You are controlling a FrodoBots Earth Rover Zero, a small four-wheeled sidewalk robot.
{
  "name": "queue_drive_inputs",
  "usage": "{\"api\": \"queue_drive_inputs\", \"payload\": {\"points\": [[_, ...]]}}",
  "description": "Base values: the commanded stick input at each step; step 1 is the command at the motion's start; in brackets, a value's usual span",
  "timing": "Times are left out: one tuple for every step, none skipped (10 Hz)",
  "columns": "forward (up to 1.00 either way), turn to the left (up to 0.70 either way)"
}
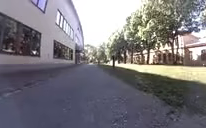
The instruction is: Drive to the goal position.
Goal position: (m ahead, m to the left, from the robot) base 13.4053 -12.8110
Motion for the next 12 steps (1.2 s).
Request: {"api": "queue_drive_inputs", "payload": {"points": [[0.45, 0.0], [0.45, 0.0], [0.45, 0.0], [0.45, 0.0], [0.45, 0.0], [0.45, 0.0], [0.45, 0.0], [0.45, 0.0], [0.45, 0.0], [0.45, 0.0], [0.45, 0.0], [0.45, 0.0]]}}
